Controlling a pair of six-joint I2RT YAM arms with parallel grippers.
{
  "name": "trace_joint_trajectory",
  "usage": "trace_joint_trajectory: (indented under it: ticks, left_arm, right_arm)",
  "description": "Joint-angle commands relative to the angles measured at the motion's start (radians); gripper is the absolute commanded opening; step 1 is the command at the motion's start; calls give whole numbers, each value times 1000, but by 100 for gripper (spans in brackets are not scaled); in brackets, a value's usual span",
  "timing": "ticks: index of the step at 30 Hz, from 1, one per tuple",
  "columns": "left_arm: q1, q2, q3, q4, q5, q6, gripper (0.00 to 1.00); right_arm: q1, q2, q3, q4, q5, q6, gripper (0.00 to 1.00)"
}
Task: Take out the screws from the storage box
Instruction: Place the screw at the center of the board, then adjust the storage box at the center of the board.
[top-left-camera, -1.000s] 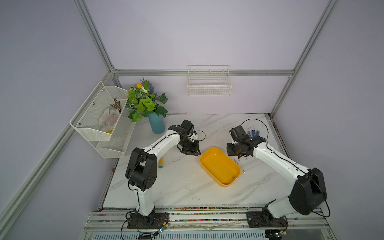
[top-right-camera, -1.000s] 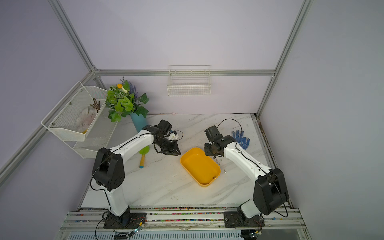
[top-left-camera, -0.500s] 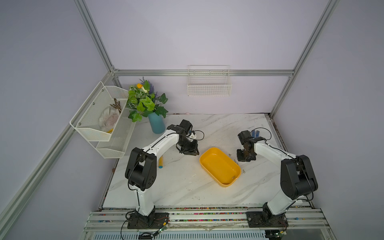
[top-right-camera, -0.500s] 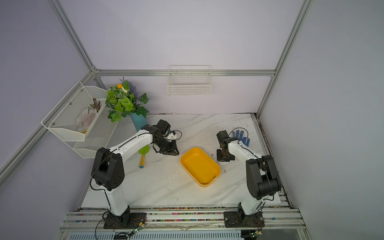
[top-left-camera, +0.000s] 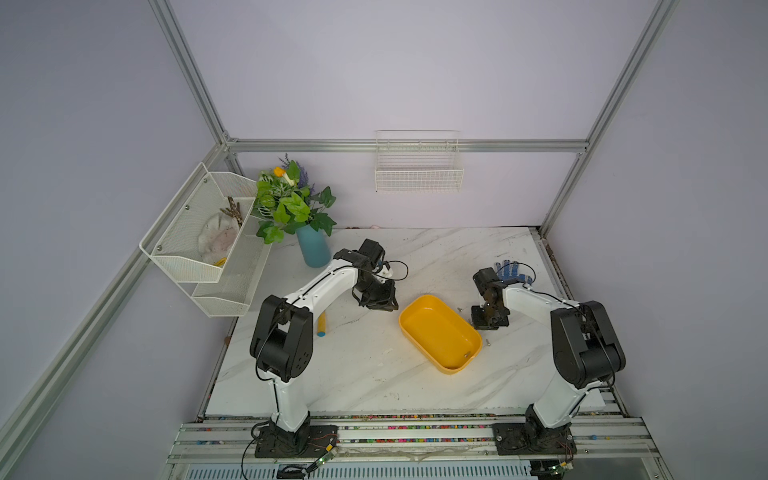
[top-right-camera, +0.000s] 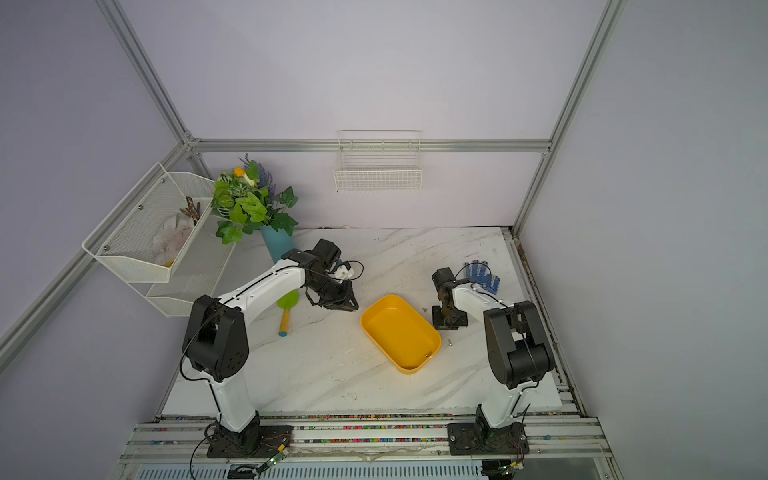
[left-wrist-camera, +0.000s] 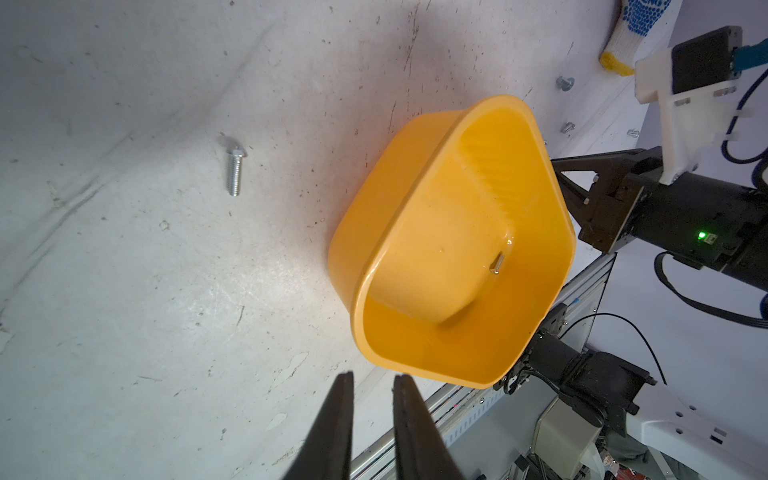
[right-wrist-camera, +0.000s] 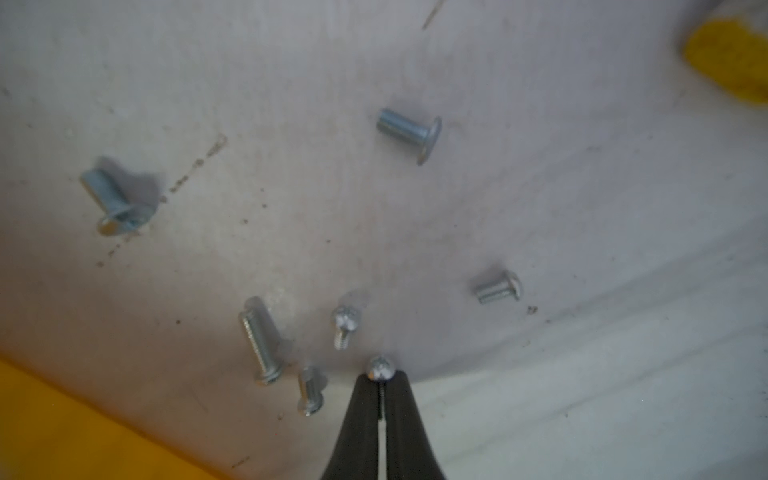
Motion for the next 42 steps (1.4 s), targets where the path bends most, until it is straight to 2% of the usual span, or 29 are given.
trace_joint_trajectory:
  ticks: [1, 10, 12, 18, 21, 24, 26, 31, 36, 42]
  left_arm:
    - [2, -24, 22, -2, 9, -1, 23]
    - [2, -19, 28, -2, 16, -4, 24]
    - [2, -23, 34, -2, 33, -7, 23]
    - [4, -7, 71, -16, 9, 1, 27]
    - [4, 17, 110, -16, 31, -10, 27]
    - [4, 25, 144, -7, 14, -10, 31]
    - [4, 48, 160, -4, 7, -5, 34]
    - [0, 105, 200, 22, -14, -16, 36]
    - [-2, 166, 247, 84, 23, -36, 37]
    - [-15, 184, 240, 98, 8, -2, 42]
  right_arm:
    - [-4, 6, -13, 20, -6, -6, 0]
    - [-5, -48, 10, -10, 1, 1, 27]
    - [-5, -58, 24, -28, 8, -6, 29]
    - [-5, -145, 87, -97, -21, 7, 28]
    - [-4, -195, 153, -172, -86, -10, 28]
    - [-1, -237, 184, -219, -201, -37, 32]
    - [16, -256, 154, -188, -276, -32, 31]
    - [116, -272, 94, -119, -309, 35, 29]
    - [245, -264, 71, -90, -267, 119, 28]
    - [250, -306, 39, -72, -94, 157, 31]
